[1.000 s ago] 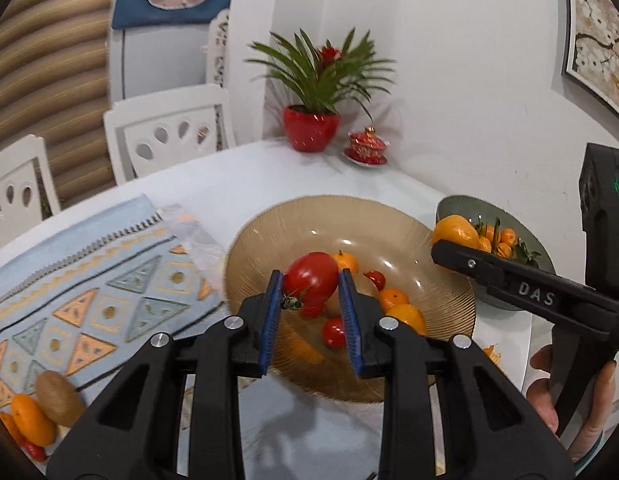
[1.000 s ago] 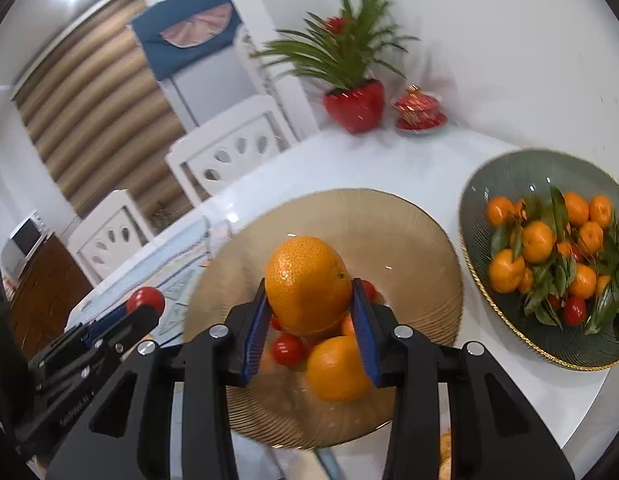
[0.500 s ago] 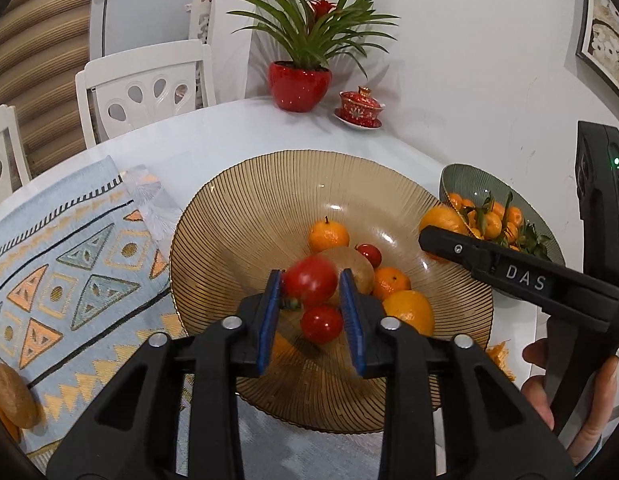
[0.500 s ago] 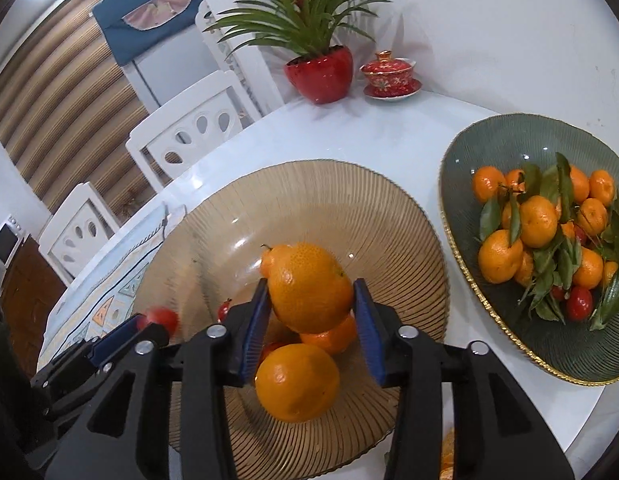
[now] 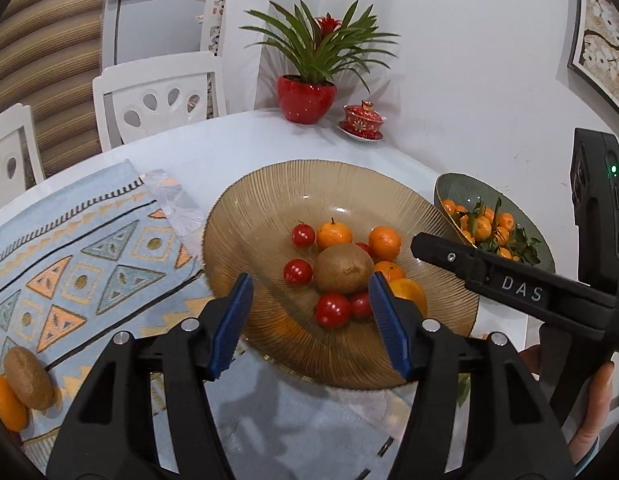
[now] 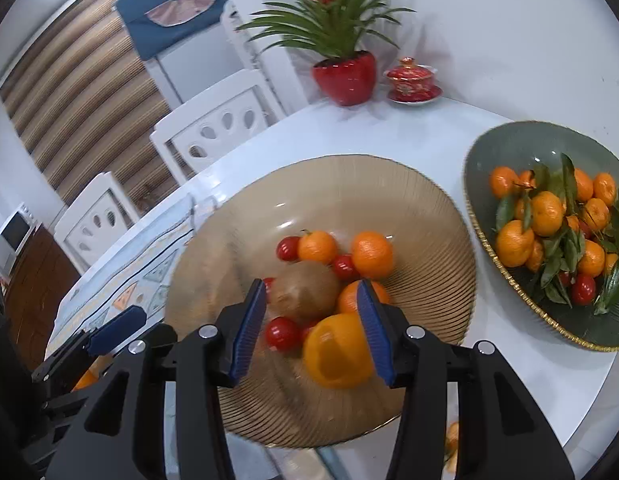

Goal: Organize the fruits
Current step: 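Move both open tools back to the row of fruit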

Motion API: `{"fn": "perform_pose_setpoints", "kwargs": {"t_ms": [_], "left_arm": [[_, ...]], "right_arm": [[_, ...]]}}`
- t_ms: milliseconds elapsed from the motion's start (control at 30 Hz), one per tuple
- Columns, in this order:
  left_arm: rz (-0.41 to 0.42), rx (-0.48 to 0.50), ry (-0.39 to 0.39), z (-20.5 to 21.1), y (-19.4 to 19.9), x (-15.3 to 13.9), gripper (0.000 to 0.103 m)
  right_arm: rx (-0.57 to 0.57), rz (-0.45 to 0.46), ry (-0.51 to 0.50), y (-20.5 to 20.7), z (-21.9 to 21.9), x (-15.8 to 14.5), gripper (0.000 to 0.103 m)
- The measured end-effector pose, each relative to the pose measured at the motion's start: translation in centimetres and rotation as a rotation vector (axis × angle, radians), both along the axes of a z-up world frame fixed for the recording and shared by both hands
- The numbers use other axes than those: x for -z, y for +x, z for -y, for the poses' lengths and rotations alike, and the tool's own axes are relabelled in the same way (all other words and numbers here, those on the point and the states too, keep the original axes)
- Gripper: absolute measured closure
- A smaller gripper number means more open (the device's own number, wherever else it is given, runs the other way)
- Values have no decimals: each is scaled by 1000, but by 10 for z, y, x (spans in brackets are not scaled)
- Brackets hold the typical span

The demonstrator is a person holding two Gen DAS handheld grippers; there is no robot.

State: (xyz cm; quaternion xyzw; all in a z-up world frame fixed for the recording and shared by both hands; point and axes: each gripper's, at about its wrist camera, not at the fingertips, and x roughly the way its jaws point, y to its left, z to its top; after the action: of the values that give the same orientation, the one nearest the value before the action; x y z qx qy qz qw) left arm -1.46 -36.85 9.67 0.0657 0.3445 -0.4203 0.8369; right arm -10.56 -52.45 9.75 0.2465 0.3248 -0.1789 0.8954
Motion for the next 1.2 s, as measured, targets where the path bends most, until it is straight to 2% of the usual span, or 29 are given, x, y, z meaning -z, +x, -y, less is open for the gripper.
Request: {"fn": "perform_pose_setpoints", "kwargs": {"t_ms": [500,867,1000,1200], "left_arm": [[68,-51,-16,-65,-16,-18,44],[74,-154,-50,-152,-16,-19,44],[88,-196,-82,-189,-18,-20,44],[98,-291,-63,-244,-12,-17,44]], "right_arm": [[-127,14,-78,14,-89,-23,56],[-253,15,-134,32,-162,-29,56],[-302,5,-151,40,-190,-24,56],[-382,-21,-148,55,-230,-9,56]]}}
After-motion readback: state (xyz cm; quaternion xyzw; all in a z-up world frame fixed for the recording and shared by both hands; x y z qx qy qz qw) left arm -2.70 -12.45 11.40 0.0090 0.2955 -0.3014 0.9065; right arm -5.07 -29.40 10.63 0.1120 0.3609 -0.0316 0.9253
